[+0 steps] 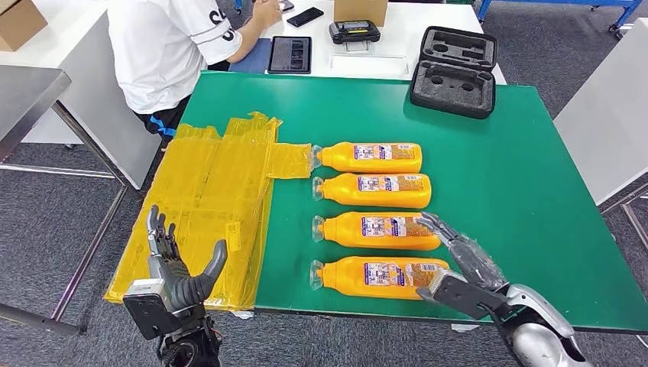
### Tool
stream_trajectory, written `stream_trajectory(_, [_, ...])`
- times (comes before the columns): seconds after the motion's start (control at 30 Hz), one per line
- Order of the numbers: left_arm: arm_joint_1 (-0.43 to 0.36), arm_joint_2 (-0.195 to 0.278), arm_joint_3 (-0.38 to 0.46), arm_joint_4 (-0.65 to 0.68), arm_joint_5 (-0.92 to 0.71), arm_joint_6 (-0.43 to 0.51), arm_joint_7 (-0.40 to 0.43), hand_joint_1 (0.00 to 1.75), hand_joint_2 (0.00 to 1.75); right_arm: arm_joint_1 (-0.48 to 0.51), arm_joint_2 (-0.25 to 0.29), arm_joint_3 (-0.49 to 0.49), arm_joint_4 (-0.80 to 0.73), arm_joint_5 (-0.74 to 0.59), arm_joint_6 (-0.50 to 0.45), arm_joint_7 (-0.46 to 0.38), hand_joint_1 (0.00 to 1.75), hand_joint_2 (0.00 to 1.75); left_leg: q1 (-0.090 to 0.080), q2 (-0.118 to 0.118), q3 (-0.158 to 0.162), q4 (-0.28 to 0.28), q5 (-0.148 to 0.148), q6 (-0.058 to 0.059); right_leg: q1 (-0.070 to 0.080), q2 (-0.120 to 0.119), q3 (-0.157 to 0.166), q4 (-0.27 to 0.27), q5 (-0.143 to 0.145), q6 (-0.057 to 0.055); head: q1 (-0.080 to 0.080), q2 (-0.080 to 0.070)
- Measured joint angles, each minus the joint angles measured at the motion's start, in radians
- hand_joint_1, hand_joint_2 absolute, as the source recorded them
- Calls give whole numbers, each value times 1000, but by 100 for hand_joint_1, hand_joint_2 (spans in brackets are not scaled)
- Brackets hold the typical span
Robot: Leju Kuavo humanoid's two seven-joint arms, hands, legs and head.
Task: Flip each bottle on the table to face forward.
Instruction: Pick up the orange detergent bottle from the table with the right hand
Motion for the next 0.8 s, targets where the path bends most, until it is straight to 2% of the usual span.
stream_trajectory(0.13, [0, 0, 5, 0, -1, -6, 0, 0, 175, -18, -27, 2, 2, -15, 18, 9, 0, 175, 0, 0, 0, 0, 0, 0, 0, 0, 0, 0, 0, 1, 0, 0])
stream_trajectory(0.3, [0, -3, 8, 0, -7, -7, 0, 0, 175, -62, -19, 29, 42, 3, 32, 22, 0, 175, 0, 0, 1, 0, 0, 0, 0, 0, 0, 0, 0, 1, 0, 0])
stream_trajectory(0.4, [1, -5, 8, 0, -33, 28, 0, 0, 175, -70, -19, 58, 58, 9, 22, 37, 0, 175, 0, 0, 0, 0, 0, 0, 0, -1, 0, 0, -1, 2, 0, 0])
stream_trajectory(0.6, [2, -3, -3, 0, -44, 80, 0, 0, 175, -71, -53, 96, 62, 1, 16, 52, 0, 175, 0, 0, 0, 0, -1, 1, 0, -1, 0, 0, -2, 2, 0, 0])
stream_trajectory(0.8, [-1, -2, -15, 0, -31, 89, 0, 0, 175, -147, -30, 169, 109, 23, 41, 59, 0, 175, 0, 0, 0, 0, 0, 1, 0, -1, 1, 0, -2, 2, 0, 0])
